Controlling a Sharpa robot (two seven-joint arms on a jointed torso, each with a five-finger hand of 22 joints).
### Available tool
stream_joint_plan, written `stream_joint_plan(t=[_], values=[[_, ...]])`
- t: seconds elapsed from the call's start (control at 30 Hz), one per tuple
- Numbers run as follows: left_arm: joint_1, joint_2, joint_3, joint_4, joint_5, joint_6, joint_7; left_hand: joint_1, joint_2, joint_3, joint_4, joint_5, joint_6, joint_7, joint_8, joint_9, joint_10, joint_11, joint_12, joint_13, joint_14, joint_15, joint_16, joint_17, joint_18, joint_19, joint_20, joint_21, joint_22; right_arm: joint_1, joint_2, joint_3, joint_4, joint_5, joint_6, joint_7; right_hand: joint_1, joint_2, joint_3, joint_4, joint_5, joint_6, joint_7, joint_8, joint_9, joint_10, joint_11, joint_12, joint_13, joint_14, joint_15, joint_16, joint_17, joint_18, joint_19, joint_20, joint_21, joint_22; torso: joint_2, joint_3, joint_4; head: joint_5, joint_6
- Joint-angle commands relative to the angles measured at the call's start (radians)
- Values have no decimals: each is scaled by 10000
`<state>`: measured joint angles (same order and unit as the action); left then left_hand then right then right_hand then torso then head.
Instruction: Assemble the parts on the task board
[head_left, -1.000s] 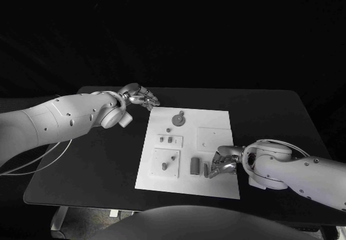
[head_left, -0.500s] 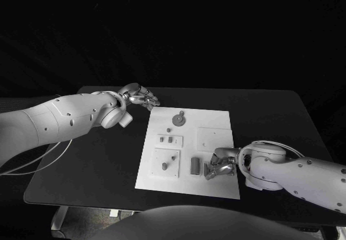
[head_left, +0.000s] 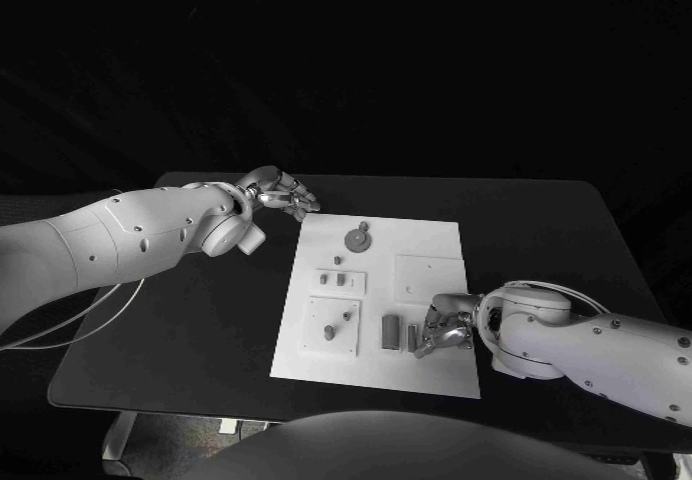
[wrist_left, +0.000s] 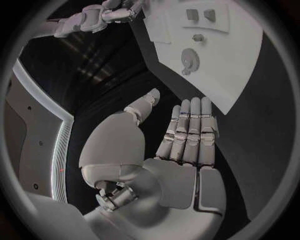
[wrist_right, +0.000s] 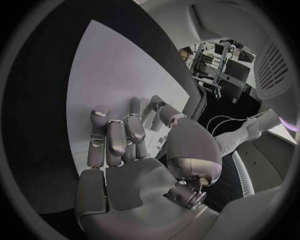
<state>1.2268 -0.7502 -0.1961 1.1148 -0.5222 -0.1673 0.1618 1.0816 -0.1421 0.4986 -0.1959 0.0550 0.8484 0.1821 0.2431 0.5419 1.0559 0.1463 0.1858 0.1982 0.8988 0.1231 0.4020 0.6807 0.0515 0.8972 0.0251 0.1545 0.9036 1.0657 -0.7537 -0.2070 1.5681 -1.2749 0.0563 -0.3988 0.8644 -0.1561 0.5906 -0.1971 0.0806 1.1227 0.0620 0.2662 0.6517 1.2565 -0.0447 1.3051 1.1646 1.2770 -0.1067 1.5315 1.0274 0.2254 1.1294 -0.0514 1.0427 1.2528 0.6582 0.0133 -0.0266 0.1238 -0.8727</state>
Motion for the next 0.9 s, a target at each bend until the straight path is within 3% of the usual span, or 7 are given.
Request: stream_joint_plan(t=[0.03,0.9], values=[[11,15,6,18,-42,99,53,-47,29,4,56,-50,87,-3,52,-14,68,10,-36,-7,-24,63,-70,14,159,-45,46,-54,13,-8,25,-1,-10,-160,-27,-83,-41,47,-14,63,-8,49,1,52,14,61,-18,39,11,78,-4,-29,-4,364,41,33,-48,-7,-2,2,-7,2,1],[10,14,6,2,-42,106,48,-39,27,2,55,-50,91,-7,58,-20,75,5,-36,-7,-21,61,-77,25,161,-45,44,-58,21,-6,-218,14,201,923,-83,5,-129,-96,-37,195,8,39,0,42,5,36,-21,10,-15,60,-3,-49,-46,364,33,22,-67,-15,-2,-6,0,19,1]])
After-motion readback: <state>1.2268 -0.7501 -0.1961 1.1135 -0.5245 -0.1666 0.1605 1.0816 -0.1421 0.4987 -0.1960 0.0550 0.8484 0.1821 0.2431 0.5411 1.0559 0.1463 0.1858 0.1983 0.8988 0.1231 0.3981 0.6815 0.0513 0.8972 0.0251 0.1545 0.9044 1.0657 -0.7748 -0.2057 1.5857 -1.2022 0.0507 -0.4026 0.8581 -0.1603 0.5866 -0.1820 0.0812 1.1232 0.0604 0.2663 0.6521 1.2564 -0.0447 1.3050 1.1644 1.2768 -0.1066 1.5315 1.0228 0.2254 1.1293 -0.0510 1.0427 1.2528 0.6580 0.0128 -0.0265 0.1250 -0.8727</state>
